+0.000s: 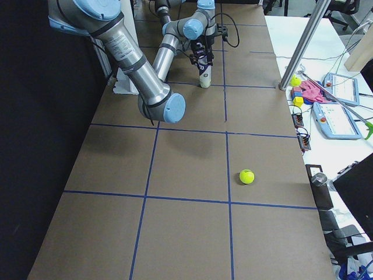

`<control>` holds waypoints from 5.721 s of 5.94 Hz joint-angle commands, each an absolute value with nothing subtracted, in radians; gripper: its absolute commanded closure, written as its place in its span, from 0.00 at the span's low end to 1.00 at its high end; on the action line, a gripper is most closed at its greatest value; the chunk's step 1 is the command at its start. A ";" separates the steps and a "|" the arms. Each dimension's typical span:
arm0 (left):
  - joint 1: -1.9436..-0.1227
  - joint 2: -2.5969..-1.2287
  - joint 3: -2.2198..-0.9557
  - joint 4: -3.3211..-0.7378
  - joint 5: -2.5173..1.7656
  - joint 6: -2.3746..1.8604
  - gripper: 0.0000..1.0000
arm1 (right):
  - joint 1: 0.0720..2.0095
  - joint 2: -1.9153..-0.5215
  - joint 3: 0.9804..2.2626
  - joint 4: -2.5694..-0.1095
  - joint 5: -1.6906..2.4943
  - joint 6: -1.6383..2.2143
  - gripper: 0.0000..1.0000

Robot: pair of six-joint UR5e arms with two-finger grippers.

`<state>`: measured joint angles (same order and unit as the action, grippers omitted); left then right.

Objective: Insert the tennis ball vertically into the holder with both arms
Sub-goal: 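Move the right gripper to the second tennis ball and grasp it, then carry the second ball with the right gripper above the can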

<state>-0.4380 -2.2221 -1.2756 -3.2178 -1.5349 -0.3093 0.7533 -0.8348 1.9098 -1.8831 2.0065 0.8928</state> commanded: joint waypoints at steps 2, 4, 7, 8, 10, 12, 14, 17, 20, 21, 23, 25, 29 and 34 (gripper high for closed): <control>-0.440 -2.204 -1.275 -3.240 -1.525 -0.339 0.10 | 0.952 -0.949 1.882 -1.878 2.097 0.552 0.01; -0.439 -2.198 -1.275 -3.249 -1.525 -0.345 0.10 | 1.081 -0.995 1.800 -1.876 2.103 0.294 0.01; -0.437 -2.200 -1.275 -3.251 -1.506 -0.348 0.09 | 1.209 -1.096 1.560 -1.614 2.170 0.055 0.01; -0.437 -2.200 -1.275 -3.251 -1.506 -0.348 0.09 | 1.213 -1.106 1.434 -1.439 2.178 0.049 0.01; -0.437 -2.201 -1.275 -3.251 -1.506 -0.348 0.09 | 1.213 -1.149 1.298 -1.277 2.168 -0.010 0.01; -0.436 -2.201 -1.275 -3.251 -1.506 -0.348 0.09 | 1.212 -1.172 1.157 -1.115 2.146 -0.070 0.01; -0.436 -2.201 -1.275 -3.249 -1.505 -0.348 0.09 | 1.212 -1.193 1.143 -1.104 2.102 -0.113 0.01; -0.434 -2.200 -1.275 -3.249 -1.505 -0.348 0.09 | 1.186 -1.187 1.098 -1.104 2.002 -0.133 0.01; -0.434 -2.201 -1.275 -3.249 -1.505 -0.348 0.09 | 1.161 -1.193 1.097 -1.106 1.988 -0.126 0.14; -0.434 -2.201 -1.275 -3.250 -1.505 -0.348 0.09 | 1.161 -1.192 1.097 -1.109 1.988 -0.130 0.76; -0.434 -2.201 -1.275 -3.249 -1.505 -0.348 0.09 | 1.175 -1.180 1.136 -1.115 2.029 -0.115 0.94; -0.433 -2.203 -1.275 -3.249 -1.505 -0.348 0.09 | 1.180 -1.174 1.281 -1.194 2.136 0.045 0.97; -0.433 -2.204 -1.275 -3.249 -1.505 -0.348 0.09 | 1.007 -1.086 1.801 -1.655 2.141 0.521 1.00; -0.433 -2.204 -1.275 -3.247 -1.502 -0.348 0.09 | 0.721 -0.696 1.893 -1.963 2.008 1.118 1.00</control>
<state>-0.4337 -2.2032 -1.2748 -3.2485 -1.5032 -0.3474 0.7698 -0.7807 1.8907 -1.8718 2.0496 1.0508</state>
